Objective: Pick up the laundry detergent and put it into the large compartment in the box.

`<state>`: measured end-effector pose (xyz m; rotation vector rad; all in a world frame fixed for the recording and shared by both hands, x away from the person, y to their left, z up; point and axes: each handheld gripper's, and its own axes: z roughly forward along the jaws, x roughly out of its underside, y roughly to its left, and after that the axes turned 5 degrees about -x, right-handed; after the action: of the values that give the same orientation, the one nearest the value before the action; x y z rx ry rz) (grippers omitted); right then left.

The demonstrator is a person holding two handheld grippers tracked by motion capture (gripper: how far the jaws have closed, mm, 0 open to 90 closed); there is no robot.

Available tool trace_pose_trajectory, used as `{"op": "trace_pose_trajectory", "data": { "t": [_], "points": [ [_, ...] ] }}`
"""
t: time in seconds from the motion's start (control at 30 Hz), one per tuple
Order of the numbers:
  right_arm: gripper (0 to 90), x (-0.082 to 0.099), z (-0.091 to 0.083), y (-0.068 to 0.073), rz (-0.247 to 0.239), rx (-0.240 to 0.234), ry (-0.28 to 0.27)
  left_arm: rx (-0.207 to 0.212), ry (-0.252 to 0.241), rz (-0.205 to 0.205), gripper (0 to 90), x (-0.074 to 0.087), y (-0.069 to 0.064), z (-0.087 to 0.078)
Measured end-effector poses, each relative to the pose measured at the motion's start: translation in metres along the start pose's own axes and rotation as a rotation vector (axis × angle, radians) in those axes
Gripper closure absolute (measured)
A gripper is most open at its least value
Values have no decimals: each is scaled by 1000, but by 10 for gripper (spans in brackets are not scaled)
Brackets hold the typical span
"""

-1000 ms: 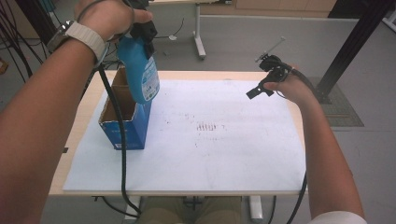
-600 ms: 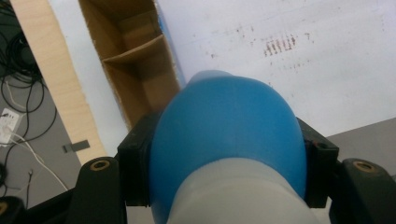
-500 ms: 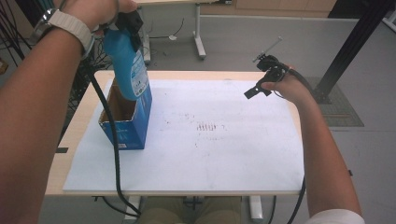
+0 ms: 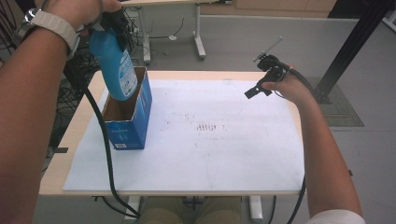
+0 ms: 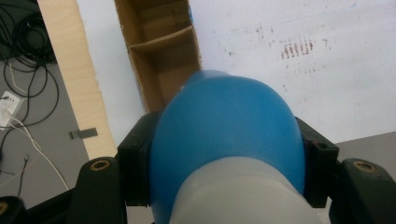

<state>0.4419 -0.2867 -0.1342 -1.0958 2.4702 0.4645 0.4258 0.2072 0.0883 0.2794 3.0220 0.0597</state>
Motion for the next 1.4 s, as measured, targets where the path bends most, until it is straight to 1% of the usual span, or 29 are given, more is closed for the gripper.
{"op": "trace_pose_trajectory", "data": {
  "t": [0.13,0.3,0.57,0.67,0.7,0.9,0.93,1.17,1.4],
  "points": [
    [81,-1,1,1,-3,0,4,3,-2,-14,372,2,7,0],
    [82,-1,1,1,-6,-1,1,0,5,-28,372,2,12,0],
    [83,-2,2,1,-11,-5,-4,0,10,-61,372,1,19,5],
    [83,-3,3,1,-9,-6,1,-4,1,-73,372,1,20,8],
    [83,-3,3,1,-8,-6,1,-6,9,-74,373,0,21,10],
    [83,-5,5,-1,-12,-12,-1,-6,5,-83,373,-1,26,18],
    [83,-5,6,-1,-12,-12,1,-7,11,-84,373,-3,26,19],
    [83,-4,6,-3,-10,-17,-4,-14,10,-87,374,-5,26,27],
    [82,-4,6,-3,-13,-15,-1,-4,8,-90,373,-7,28,36]
  ]
}}
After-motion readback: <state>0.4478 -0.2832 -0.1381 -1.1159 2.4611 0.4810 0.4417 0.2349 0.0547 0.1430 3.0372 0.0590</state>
